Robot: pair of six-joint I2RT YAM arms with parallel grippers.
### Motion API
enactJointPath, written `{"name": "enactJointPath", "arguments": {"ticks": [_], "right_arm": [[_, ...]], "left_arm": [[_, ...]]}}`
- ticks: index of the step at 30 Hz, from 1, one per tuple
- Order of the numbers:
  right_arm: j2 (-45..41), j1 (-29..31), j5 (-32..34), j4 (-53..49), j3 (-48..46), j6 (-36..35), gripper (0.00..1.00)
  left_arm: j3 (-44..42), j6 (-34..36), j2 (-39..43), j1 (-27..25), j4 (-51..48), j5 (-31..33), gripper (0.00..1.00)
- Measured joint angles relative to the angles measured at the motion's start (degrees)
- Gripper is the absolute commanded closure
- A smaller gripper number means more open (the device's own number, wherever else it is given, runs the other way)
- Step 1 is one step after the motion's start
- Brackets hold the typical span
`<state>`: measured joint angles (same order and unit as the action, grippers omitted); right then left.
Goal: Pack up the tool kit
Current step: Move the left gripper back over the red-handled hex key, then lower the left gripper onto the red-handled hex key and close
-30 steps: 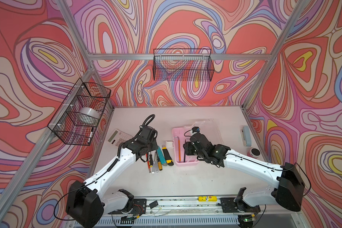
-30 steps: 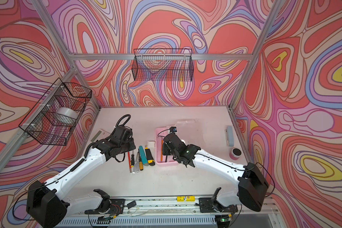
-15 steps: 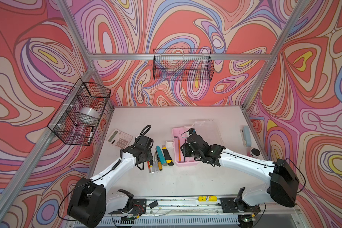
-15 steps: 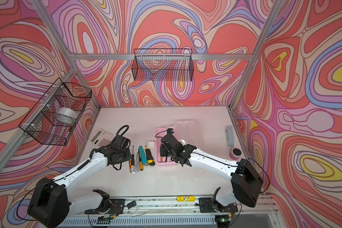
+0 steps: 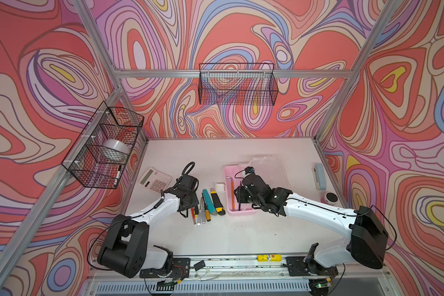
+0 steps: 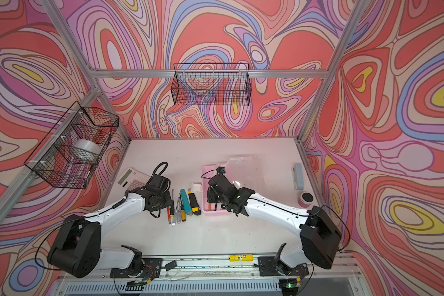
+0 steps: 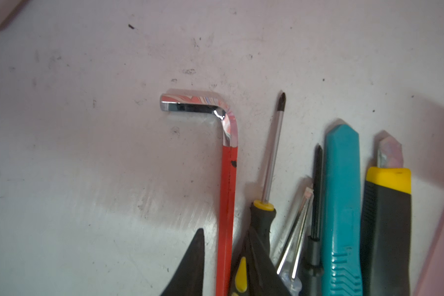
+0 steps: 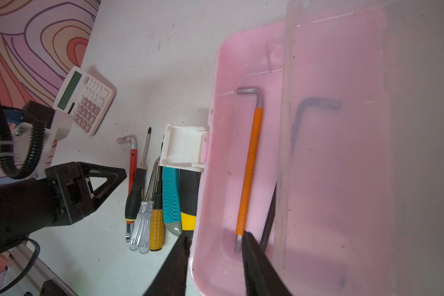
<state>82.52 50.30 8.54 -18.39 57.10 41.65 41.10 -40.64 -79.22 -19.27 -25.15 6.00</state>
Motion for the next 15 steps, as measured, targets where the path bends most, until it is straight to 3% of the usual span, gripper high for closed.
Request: {"name": "enactJointPath", "arguments": {"ticks": [15], "right_arm": [[0.0,0.0,0.7,0.0,0.0,0.1,0.64]], "left_arm": [[0.0,0.2,-4.6,0.2,2.6,-0.4,0.75]]}}
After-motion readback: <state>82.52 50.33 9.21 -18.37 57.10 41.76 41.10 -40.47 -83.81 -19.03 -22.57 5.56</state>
